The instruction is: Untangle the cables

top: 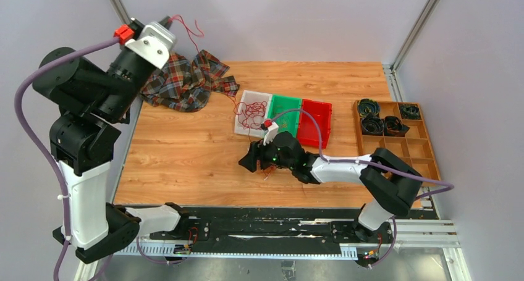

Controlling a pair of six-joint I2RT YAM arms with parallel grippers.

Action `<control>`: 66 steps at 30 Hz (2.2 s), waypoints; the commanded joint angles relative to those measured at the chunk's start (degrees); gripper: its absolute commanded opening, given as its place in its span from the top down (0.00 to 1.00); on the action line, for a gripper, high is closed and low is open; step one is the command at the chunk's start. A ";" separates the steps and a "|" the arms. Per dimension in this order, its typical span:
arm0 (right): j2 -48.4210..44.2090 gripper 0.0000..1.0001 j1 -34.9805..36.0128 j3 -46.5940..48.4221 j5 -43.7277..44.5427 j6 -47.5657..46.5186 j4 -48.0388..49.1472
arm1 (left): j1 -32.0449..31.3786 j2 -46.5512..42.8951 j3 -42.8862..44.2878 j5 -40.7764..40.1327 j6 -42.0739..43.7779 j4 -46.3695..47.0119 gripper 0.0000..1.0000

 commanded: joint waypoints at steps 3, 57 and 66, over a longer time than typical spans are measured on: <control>-6.10 0.28 0.94 -3.65 3.04 -0.88 -0.26 | -0.47 0.04 2.85 -9.76 7.27 21.92 1.00; -7.04 0.99 3.02 14.18 7.22 -21.44 -1.06 | -0.41 -21.79 -46.71 -11.09 -6.48 8.39 0.96; -12.91 1.00 2.96 11.41 3.72 -16.63 -3.79 | -0.42 -30.47 -70.69 -1.06 -8.24 4.29 0.82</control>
